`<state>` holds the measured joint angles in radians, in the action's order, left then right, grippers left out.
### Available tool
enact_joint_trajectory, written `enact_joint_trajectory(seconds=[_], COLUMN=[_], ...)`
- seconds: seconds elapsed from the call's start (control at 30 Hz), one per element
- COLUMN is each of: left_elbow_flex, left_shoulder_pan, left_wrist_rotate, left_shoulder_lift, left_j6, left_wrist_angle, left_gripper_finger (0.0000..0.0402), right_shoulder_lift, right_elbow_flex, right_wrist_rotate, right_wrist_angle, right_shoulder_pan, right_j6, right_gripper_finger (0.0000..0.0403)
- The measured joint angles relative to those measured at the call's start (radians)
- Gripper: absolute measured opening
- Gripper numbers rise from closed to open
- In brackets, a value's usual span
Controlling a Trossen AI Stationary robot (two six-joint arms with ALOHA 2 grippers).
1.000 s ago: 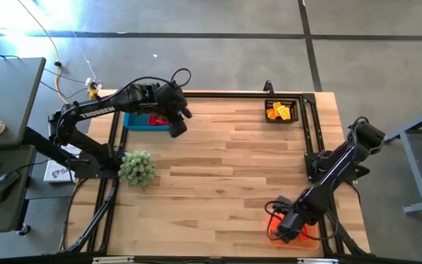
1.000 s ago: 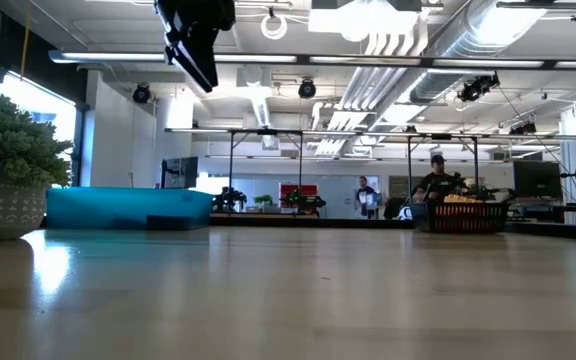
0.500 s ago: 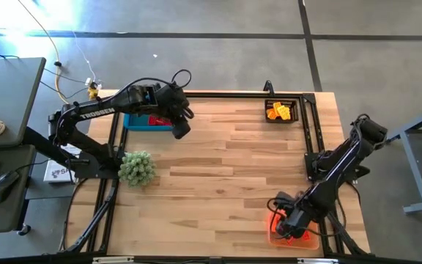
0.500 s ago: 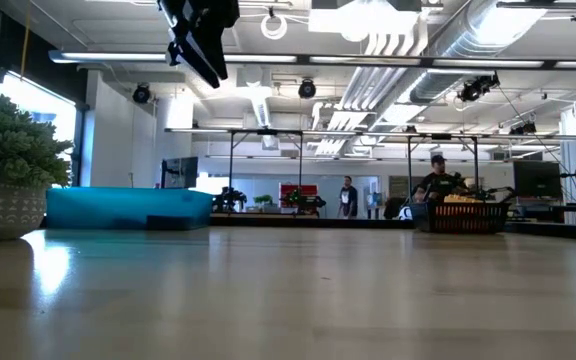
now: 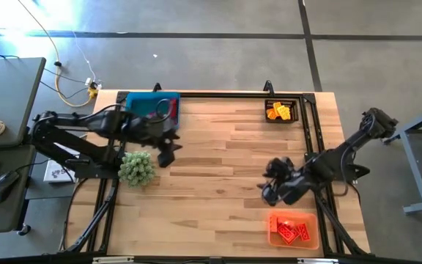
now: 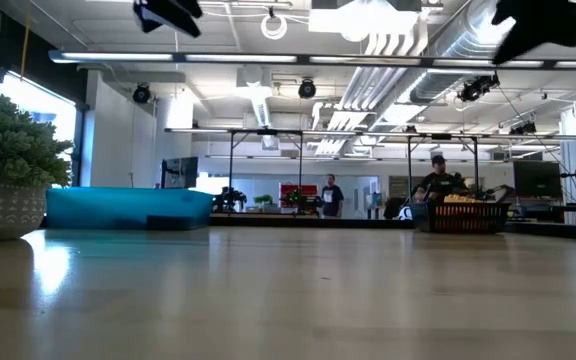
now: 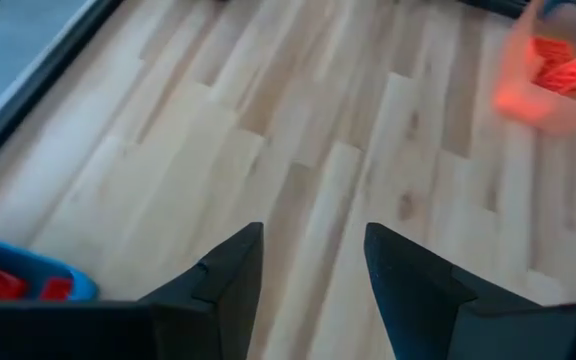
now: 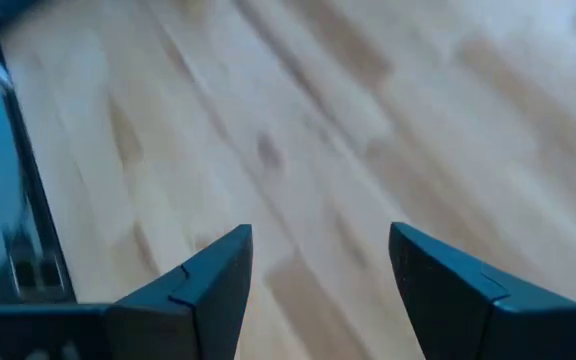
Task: Sort & place blocks by color
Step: Return to Home Position
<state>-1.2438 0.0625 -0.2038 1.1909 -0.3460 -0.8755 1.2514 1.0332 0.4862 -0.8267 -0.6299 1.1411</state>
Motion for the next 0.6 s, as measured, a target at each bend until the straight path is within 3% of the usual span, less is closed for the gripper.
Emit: enact_joint_trajectory(seconds=[0.23, 0.4, 0.6], left_elbow_flex=[0.224, 0.409, 0.624], left_shoulder_pan=[-0.068, -0.12, -0.163], left_wrist_rotate=[-0.021, -0.03, -0.055], left_shoulder_lift=[-0.24, -0.433, -0.627], left_j6=[-0.109, -0.118, -0.115], left_wrist_angle=[0.043, 0.174, 0.322], left_gripper_finger=[0.0161, 0.0161, 0.0161], right_shoulder_lift=[-0.067, -0.119, -0.195], right_elbow_flex=[0.0, 0.0, 0.0], right_wrist_rotate=[0.149, 0.244, 0.303], right_wrist_angle=[0.2, 0.346, 0.355], right_shoulder_pan=[0.12, 0.178, 0.212], right_j6=[-0.254, -0.424, -0.452], right_gripper_finger=[0.022, 0.022, 0.022])
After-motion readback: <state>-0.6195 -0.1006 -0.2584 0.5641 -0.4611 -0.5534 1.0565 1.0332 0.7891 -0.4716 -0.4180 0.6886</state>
